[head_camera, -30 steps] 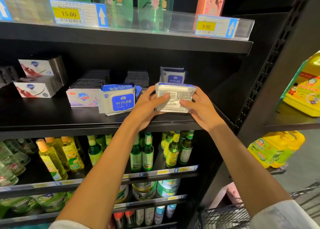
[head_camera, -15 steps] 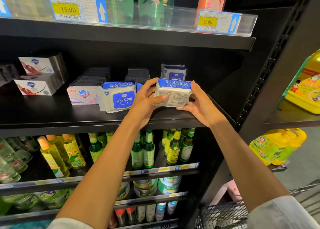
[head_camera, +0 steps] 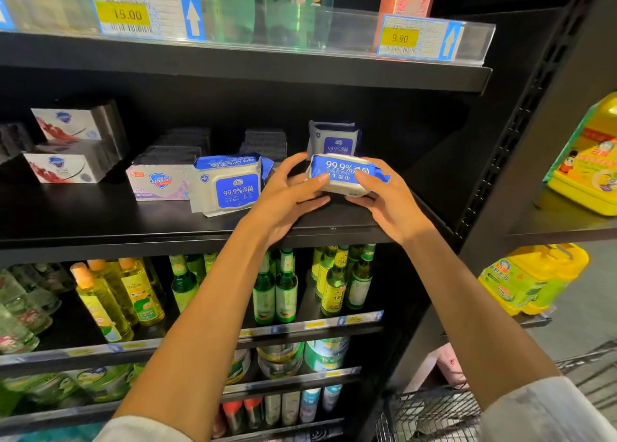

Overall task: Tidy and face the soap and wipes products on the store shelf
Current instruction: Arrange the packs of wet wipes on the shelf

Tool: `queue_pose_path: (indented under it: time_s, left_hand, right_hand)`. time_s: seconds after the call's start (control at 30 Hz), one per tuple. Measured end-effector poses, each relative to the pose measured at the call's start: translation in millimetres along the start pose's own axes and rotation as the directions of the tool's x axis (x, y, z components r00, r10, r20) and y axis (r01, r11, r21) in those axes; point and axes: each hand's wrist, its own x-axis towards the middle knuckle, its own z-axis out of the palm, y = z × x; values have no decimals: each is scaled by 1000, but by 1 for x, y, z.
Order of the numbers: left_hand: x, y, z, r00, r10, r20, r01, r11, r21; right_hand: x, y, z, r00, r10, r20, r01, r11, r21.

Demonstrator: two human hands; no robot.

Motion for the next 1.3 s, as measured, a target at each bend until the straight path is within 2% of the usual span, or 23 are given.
queue_pose_path:
  time_s: [0.07,0.17,0.47,0.67,0.77,0.93,1.1,1.3]
  left_hand:
    - [-1,2,2,998,-48,-28,46,998,-51]
    - [-1,4,3,996,-78,-49,76,996,-41]
    - [5,-1,-5,998,-4,-58,7,999,38]
    - [4,-3,-7,995,90,-31,-88,995,52]
    - [2,-3,-7,995,94,-19,-92,992,81]
    - [2,-1,-1,994,96,-51,-95,995,16]
    - [5,-3,3,993,72,-91,-55,984,171]
    - [1,-5,3,967,192,-169,-149,959,241]
  right_hand:
    - [-1,1,0,1000,-23,7,23,999,-41]
    - [-3,0,2,999,-40,36,44,995,-91]
    - [-3,-2,4,997,-62,49,68,985,-157]
    - [-3,-6,8,1000,27,4,-27,996,-89]
    - [-6,-8,6,999,32,14,-31,997,-75]
    - [-8,-8,5,999,5,36,-3,999,-49]
    - [-9,-7,5,997,-32,65,37,995,-88]
    - [-5,-7,5,998,4,66,6,989,-149]
